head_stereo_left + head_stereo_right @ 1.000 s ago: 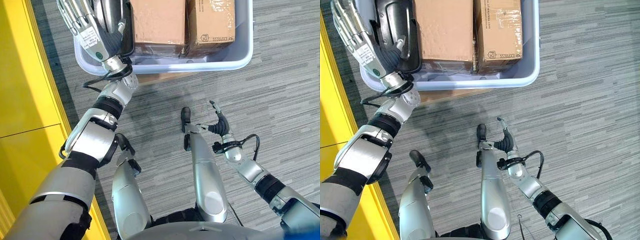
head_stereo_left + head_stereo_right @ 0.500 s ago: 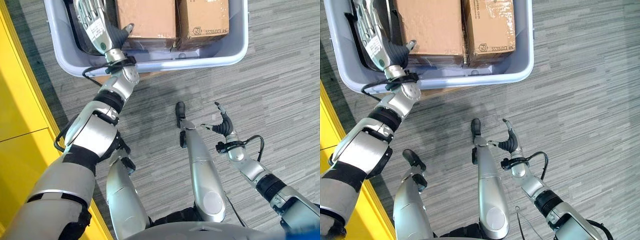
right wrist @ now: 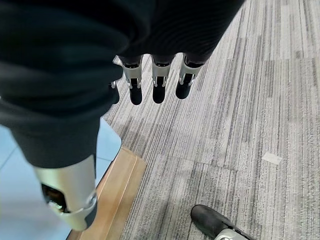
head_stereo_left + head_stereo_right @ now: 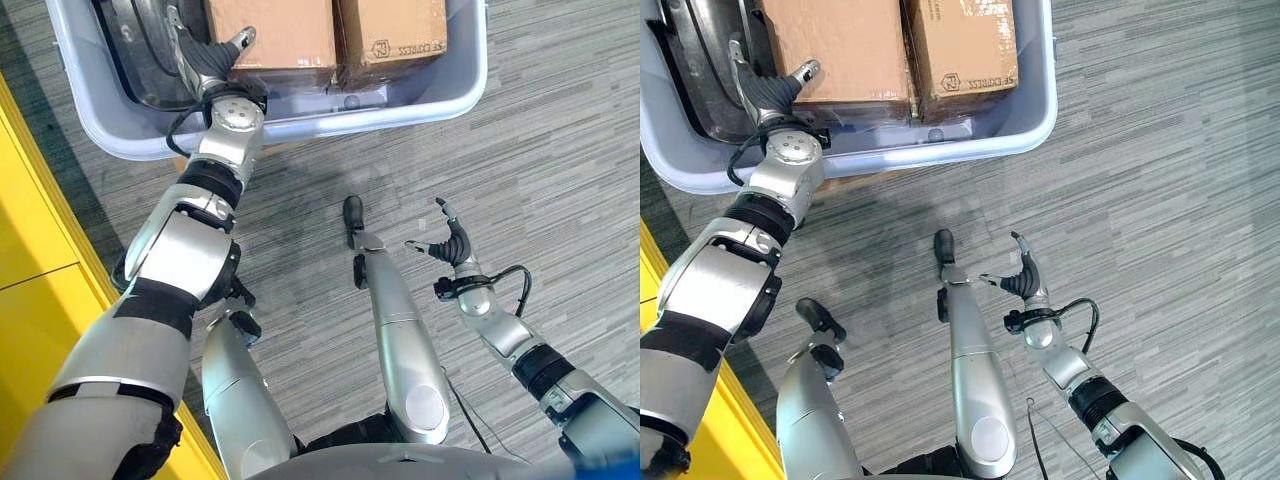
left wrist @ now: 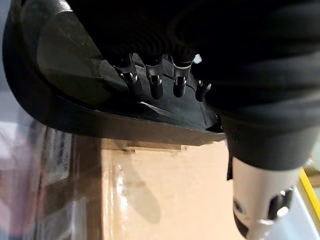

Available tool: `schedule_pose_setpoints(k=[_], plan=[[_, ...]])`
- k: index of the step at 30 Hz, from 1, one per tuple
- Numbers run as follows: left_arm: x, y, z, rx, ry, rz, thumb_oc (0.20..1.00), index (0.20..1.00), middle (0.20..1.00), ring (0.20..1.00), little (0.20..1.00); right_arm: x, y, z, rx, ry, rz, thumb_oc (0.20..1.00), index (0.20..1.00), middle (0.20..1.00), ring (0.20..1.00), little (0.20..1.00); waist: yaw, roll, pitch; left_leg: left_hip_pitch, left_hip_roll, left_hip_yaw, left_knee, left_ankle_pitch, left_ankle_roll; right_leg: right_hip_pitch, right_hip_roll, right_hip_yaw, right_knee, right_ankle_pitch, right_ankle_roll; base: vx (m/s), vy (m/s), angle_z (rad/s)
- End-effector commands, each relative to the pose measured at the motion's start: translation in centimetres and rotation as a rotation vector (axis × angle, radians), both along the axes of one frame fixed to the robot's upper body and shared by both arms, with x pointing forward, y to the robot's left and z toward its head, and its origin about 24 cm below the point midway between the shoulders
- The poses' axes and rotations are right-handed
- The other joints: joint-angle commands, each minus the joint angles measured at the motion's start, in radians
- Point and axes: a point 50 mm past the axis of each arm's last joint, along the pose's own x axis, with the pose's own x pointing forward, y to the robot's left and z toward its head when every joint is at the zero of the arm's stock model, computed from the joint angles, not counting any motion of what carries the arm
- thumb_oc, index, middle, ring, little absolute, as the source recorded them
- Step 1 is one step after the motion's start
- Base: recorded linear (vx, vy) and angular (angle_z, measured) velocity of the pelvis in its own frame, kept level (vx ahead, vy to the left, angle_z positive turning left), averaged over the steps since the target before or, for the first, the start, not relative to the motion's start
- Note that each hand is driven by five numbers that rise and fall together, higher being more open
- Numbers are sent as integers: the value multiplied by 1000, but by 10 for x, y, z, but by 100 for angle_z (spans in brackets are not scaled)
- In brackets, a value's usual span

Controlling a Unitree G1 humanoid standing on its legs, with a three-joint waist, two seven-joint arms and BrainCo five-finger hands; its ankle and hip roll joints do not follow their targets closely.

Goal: Move parts from the plastic box to the shelf.

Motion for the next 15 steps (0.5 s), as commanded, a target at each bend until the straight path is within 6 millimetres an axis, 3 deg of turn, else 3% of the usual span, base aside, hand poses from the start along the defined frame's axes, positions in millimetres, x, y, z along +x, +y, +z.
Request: schedule_pose_setpoints(k=[1, 7, 8, 12, 15], plan=[[1, 6, -60, -60, 182, -65, 1000, 1000, 1000, 1000, 1000, -3, -6, 5, 0, 2, 14, 1000, 1000, 1000, 1000, 1000, -30, -56, -19, -148, 6, -30, 165, -30, 17, 8, 44, 5, 23, -46, 10, 6, 11, -6], [3, -23, -48, 196, 126, -230, 1000, 1000, 1000, 1000, 1000, -6, -8, 9, -5, 5, 43, 1000, 1000, 1000, 1000, 1000, -44, -61, -19, -135, 10, -12, 158, -30, 21, 18, 49, 7, 15, -43, 6, -4, 12, -2], [2, -39, -46, 305, 105, -309, 1000, 1000, 1000, 1000, 1000, -8, -9, 10, -10, 4, 50, 1000, 1000, 1000, 1000, 1000, -48, -59, -19, -125, 9, -3, 149, -26, 22, 25, 50, 8, 10, -39, 6, -16, 43, -1], [-3, -63, -50, 528, 92, -413, 1000, 1000, 1000, 1000, 1000, -12, -12, 9, -40, 7, 68, 1000, 1000, 1000, 1000, 1000, -56, -55, -19, -100, 7, 16, 127, -21, 22, 41, 48, 11, -4, -33, 6, -10, 49, -3], [-5, -67, -53, 586, 85, -432, 1000, 1000, 1000, 1000, 1000, -16, -17, 5, -53, 12, 62, 1000, 1000, 1000, 1000, 1000, -59, -48, -19, -87, 7, 25, 118, -19, 22, 48, 44, 14, -8, -33, 4, -9, 58, -9]])
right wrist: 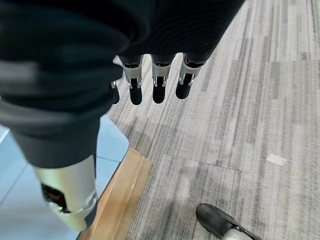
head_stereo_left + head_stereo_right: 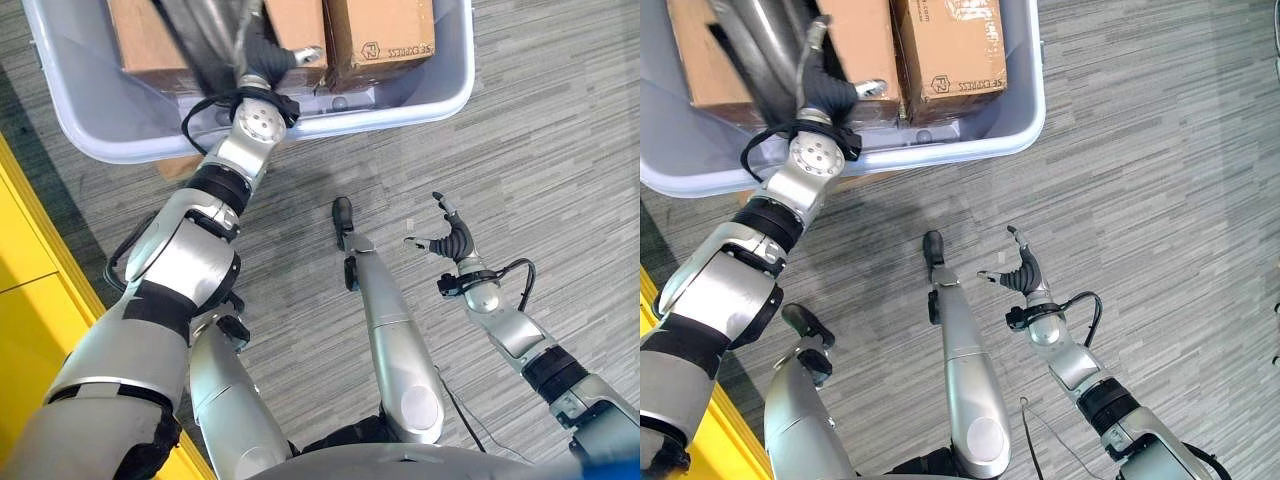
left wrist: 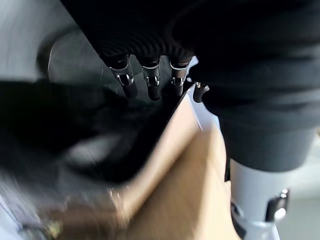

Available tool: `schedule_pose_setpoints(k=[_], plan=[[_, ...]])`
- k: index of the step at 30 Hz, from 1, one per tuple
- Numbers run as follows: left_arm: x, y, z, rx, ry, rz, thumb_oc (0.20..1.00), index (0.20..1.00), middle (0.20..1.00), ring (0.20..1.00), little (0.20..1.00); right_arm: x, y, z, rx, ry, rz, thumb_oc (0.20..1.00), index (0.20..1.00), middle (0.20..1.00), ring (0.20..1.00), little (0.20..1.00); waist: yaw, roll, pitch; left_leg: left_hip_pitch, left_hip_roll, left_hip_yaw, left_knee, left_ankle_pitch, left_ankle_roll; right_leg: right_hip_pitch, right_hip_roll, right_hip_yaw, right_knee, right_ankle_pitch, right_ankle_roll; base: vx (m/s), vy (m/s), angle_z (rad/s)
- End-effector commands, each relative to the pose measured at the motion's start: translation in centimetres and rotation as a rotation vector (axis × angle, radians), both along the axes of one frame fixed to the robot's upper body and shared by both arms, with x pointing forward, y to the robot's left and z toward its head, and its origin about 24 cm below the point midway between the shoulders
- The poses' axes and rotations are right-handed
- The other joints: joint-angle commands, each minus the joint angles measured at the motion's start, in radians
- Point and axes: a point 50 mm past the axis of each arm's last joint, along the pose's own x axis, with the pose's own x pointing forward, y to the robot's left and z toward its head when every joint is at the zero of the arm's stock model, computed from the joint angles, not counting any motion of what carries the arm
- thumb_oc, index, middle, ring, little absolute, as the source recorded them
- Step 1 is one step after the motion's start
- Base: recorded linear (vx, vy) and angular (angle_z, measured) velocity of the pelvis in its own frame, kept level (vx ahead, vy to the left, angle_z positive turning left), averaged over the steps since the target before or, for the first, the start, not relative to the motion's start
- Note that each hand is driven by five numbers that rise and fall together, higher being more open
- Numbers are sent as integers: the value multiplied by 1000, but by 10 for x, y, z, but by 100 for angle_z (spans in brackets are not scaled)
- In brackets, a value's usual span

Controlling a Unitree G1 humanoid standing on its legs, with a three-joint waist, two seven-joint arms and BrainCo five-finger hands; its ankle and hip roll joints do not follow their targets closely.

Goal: Move parts from the plastic box to the shelf.

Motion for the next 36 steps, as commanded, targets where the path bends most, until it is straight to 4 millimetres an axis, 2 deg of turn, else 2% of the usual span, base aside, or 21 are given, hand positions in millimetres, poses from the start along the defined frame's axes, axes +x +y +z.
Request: schedule_pose_setpoints(k=[1, 5, 9, 14, 19, 21, 23, 26, 28, 29, 30, 32, 33, 36], plan=[[-5, -4, -40, 84, 50, -34, 1000, 1000, 1000, 1000, 1000, -12, -22, -4, -60, -9, -24, 1000, 1000, 1000, 1000, 1000, -32, -3, 7, -95, 5, -6, 95, 6, 21, 52, 42, -11, -4, -43, -2, -6, 35, -5], [-9, -3, -39, 209, -81, 57, 1000, 1000, 1000, 1000, 1000, -18, -27, -12, -63, -5, -23, 1000, 1000, 1000, 1000, 1000, -31, 8, 7, -75, 2, -2, 79, 12, 22, 68, 35, -13, -8, -45, -2, -10, 12, -4], [-18, 4, -27, 244, -335, 201, 1000, 1000, 1000, 1000, 1000, -26, -26, -21, -53, -5, -20, 1000, 1000, 1000, 1000, 1000, -18, 19, 7, -54, -3, -7, 58, 20, 22, 90, 30, -16, -14, -51, -3, -10, -12, 1], [-32, 16, -11, 152, -623, 330, 1000, 1000, 1000, 1000, 1000, -38, -20, -36, -27, -3, -28, 1000, 1000, 1000, 1000, 1000, 14, 33, 7, -15, -15, -23, 17, 35, 19, 136, 20, -30, -30, -56, -2, -23, -65, 7], [-45, 26, -3, 32, -834, 427, 1000, 1000, 1000, 1000, 1000, -42, -14, -43, -5, 5, -45, 1000, 1000, 1000, 1000, 1000, 41, 36, 7, 18, -19, -38, -17, 52, 14, 175, 13, -46, -41, -64, -3, -21, -69, 18], [-46, 28, -1, 11, -857, 443, 1000, 1000, 1000, 1000, 1000, -43, -14, -44, -3, 8, -47, 1000, 1000, 1000, 1000, 1000, 44, 36, 7, 21, -20, -41, -20, 53, 13, 180, 12, -48, -42, -66, -3, -7, -52, 9], [-51, 37, 10, -128, -922, 513, 1000, 1000, 1000, 1000, 1000, -44, -11, -48, 8, 19, -53, 1000, 1000, 1000, 1000, 1000, 57, 31, 7, 40, -21, -50, -36, 59, 11, 202, 13, -57, -46, -73, -5, -13, -97, 11], [-43, 47, 7, -269, -746, 521, 1000, 1000, 1000, 1000, 1000, -42, -6, -49, 4, 18, -59, 1000, 1000, 1000, 1000, 1000, 68, 24, 7, 53, -18, -58, -47, 66, 6, 220, 16, -65, -51, -76, -3, -12, -83, 10], [-28, 55, -12, -417, -427, 477, 1000, 1000, 1000, 1000, 1000, -39, -3, -51, 17, 28, -77, 1000, 1000, 1000, 1000, 1000, 73, 15, 7, 62, -15, -62, -53, 69, 4, 236, 19, -72, -63, -74, 1, -18, -124, 3], [-20, 51, -31, -416, -258, 450, 1000, 1000, 1000, 1000, 1000, -35, -1, -51, 25, 33, -87, 1000, 1000, 1000, 1000, 1000, 74, 8, 7, 65, -12, -63, -58, 75, 2, 242, 21, -76, -73, -66, 6, -15, -103, 5], [-20, 51, -33, -420, -243, 448, 1000, 1000, 1000, 1000, 1000, -35, 0, -51, 26, 33, -88, 1000, 1000, 1000, 1000, 1000, 75, 8, 7, 65, -11, -63, -59, 76, 1, 243, 22, -77, -75, -65, 6, -12, -93, 6], [-16, 46, -56, -404, -108, 433, 1000, 1000, 1000, 1000, 1000, -33, 2, -50, 29, 36, -90, 1000, 1000, 1000, 1000, 1000, 74, 4, 7, 69, -7, -58, -65, 78, 2, 247, 22, -79, -84, -60, 9, -1, -38, 2], [-16, 43, -74, -447, -19, 432, 1000, 1000, 1000, 1000, 1000, -31, 4, -48, 25, 36, -86, 1000, 1000, 1000, 1000, 1000, 69, 2, 7, 68, -4, -53, -67, 82, 1, 245, 24, -77, -88, -55, 12, 0, 0, 0], [-16, 41, -87, -494, 57, 431, 1000, 1000, 1000, 1000, 1000, -28, 5, -45, 18, 43, -84, 1000, 1000, 1000, 1000, 1000, 58, 1, 7, 65, -1, -45, -65, 84, 0, 235, 26, -70, -84, -55, 11, 2, 12, 0]])
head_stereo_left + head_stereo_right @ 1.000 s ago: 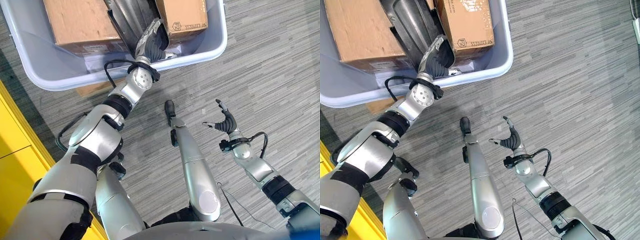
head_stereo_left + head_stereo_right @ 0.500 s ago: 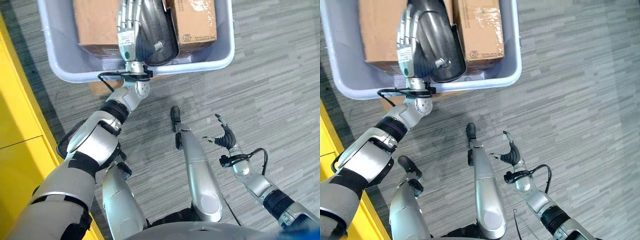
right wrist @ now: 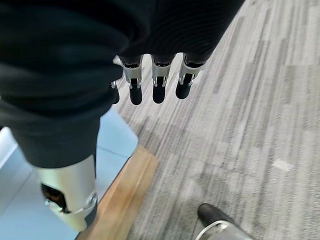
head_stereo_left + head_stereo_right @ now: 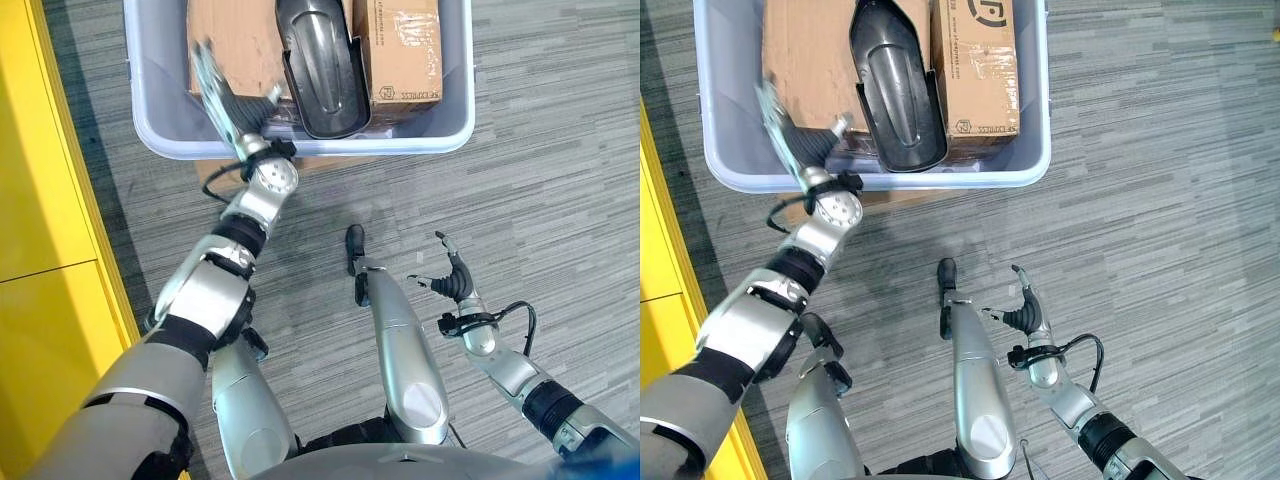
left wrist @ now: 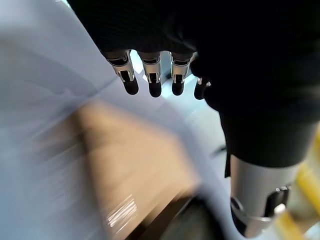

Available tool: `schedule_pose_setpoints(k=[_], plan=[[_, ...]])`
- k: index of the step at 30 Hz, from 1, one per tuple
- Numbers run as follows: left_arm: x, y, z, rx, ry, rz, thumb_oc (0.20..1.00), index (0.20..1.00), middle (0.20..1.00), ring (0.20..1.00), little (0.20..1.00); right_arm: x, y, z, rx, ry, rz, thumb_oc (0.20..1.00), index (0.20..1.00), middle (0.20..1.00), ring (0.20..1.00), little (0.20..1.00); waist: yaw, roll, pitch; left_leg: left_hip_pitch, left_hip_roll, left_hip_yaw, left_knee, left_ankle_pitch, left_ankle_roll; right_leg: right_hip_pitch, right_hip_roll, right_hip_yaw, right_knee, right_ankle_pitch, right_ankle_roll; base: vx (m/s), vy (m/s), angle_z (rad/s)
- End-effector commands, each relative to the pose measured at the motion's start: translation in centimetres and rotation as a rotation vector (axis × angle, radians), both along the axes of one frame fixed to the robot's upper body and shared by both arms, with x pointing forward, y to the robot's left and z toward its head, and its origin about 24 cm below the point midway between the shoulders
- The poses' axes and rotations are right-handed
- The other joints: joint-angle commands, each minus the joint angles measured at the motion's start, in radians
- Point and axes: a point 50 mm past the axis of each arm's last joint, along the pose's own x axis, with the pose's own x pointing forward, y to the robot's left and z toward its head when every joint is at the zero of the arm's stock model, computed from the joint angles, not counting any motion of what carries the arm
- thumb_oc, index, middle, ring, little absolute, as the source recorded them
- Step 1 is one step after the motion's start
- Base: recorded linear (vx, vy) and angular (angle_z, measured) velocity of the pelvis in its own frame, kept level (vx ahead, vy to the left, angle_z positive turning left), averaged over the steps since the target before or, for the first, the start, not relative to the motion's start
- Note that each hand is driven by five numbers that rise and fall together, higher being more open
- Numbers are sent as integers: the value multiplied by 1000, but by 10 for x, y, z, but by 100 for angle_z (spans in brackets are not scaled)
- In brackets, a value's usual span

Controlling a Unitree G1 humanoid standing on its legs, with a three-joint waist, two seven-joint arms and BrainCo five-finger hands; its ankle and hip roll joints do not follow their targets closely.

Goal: Move parts from the plastic box to the shelf.

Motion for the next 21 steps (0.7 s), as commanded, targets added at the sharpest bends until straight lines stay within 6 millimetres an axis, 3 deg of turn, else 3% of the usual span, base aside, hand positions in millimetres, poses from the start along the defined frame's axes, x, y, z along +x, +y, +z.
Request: schedule_pose_setpoints(k=[1, 5, 12, 19, 21], plan=[[4, 15, 1, -144, 46, -3, 1000, 1000, 1000, 1000, 1000, 8, 14, 10, 45, -28, 7, 1000, 1000, 1000, 1000, 1000, -27, -26, -3, -120, 19, 13, 160, -53, 6, 70, 26, 20, -59, -29, 33, 4, 38, -2], [7, 14, -6, -327, 98, -41, 1000, 1000, 1000, 1000, 1000, 11, 15, 13, 22, -15, 18, 1000, 1000, 1000, 1000, 1000, -40, -23, -3, -129, 21, 21, 171, -57, 5, 53, 28, 28, -49, -33, 29, 7, 36, -6], [10, 1, -2, -269, 133, -61, 1000, 1000, 1000, 1000, 1000, 19, 13, 21, -4, -9, 24, 1000, 1000, 1000, 1000, 1000, -66, -29, -3, -156, 33, 33, 196, -61, -2, 16, 38, 36, -32, -32, 23, 8, 18, -7], [11, 16, 9, -272, 98, 51, 1000, 1000, 1000, 1000, 1000, 22, 12, 26, -11, 0, 37, 1000, 1000, 1000, 1000, 1000, -81, -43, -3, -162, 45, 44, 208, -66, -7, -1, 49, 43, -23, -33, 15, 11, 2, -10], [11, 19, 15, -196, 86, 69, 1000, 1000, 1000, 1000, 1000, 23, 11, 27, -13, 0, 40, 1000, 1000, 1000, 1000, 1000, -84, -44, -3, -166, 47, 45, 212, -69, -7, -6, 49, 43, -20, -33, 13, 2, -6, -5]])
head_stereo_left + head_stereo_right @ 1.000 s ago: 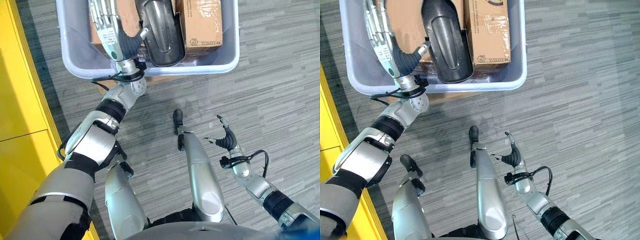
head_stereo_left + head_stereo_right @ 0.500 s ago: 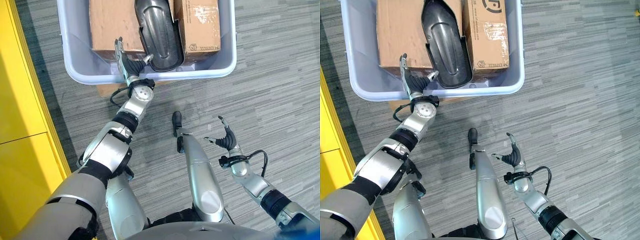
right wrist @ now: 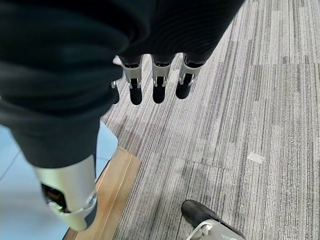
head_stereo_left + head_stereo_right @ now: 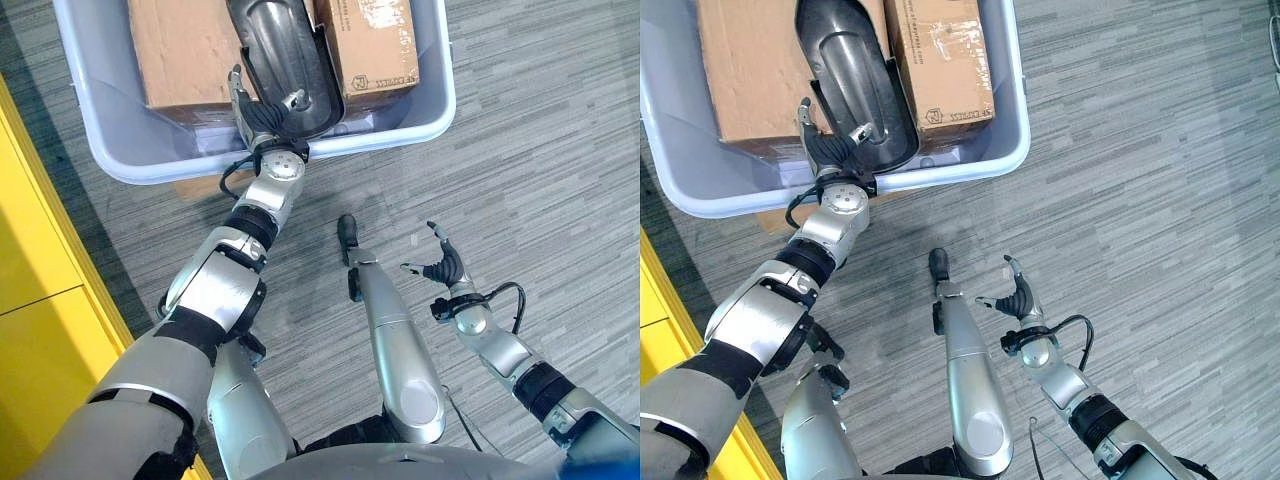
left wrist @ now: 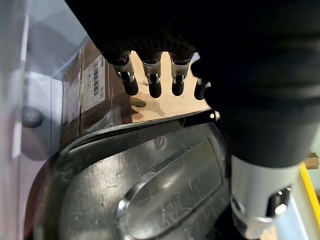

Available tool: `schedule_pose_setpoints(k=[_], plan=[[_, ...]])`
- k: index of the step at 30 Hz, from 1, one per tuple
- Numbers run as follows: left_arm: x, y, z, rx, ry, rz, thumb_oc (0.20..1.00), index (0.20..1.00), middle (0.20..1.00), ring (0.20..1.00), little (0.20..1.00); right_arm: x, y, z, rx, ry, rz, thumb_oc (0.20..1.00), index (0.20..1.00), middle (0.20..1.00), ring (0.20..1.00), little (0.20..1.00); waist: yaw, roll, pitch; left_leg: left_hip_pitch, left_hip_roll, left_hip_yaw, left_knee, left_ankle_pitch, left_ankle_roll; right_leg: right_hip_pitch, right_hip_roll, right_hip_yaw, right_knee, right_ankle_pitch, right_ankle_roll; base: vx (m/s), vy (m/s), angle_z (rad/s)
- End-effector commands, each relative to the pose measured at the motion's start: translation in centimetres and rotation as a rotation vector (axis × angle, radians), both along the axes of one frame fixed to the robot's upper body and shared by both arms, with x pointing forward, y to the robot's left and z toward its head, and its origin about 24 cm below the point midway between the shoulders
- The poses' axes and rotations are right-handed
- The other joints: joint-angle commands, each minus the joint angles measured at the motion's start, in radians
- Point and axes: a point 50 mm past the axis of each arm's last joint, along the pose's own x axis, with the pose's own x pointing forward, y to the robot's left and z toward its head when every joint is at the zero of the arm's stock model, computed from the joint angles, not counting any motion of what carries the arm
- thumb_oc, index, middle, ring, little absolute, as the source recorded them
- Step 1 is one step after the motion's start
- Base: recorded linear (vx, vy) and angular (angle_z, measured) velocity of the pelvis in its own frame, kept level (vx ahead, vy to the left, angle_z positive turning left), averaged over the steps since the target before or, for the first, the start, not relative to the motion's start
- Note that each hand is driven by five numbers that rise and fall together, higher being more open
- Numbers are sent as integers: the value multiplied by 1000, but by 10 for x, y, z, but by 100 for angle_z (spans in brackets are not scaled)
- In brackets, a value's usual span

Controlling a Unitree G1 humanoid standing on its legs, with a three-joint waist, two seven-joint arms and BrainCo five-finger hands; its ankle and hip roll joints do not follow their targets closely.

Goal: Move parts from the plastic box to the shelf.

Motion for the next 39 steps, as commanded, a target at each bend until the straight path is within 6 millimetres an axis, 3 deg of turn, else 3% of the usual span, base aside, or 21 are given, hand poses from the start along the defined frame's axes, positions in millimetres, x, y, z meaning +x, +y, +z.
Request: schedule_pose_setpoints(k=[1, 16, 27, 39], plan=[[-2, 21, -11, 53, 46, 108, 1000, 1000, 1000, 1000, 1000, 2, -4, 10, 8, -31, 0, 1000, 1000, 1000, 1000, 1000, -16, -43, -1, -156, 35, -18, 178, -31, 2, 33, 28, -11, -10, -44, 11, 1, -5, -5], [-1, 47, -14, 39, 187, 224, 1000, 1000, 1000, 1000, 1000, 5, -6, 12, 12, -29, -12, 1000, 1000, 1000, 1000, 1000, -26, -50, -1, -208, 44, -25, 218, -44, 2, -17, 31, -11, 10, -41, 7, 5, -8, -4], [-2, 63, -12, 261, 277, 276, 1000, 1000, 1000, 1000, 1000, 7, -9, 16, 17, -30, -11, 1000, 1000, 1000, 1000, 1000, -33, -51, -1, -251, 49, -27, 247, -53, 1, -61, 36, -14, 28, -39, 3, 6, -9, -2], [-4, 69, -31, 154, 355, 235, 1000, 1000, 1000, 1000, 1000, 7, -12, 15, 20, -43, -25, 1000, 1000, 1000, 1000, 1000, -36, -42, -1, -267, 55, -30, 261, -61, 1, -86, 37, -17, 55, -51, -1, 3, -2, -1]])
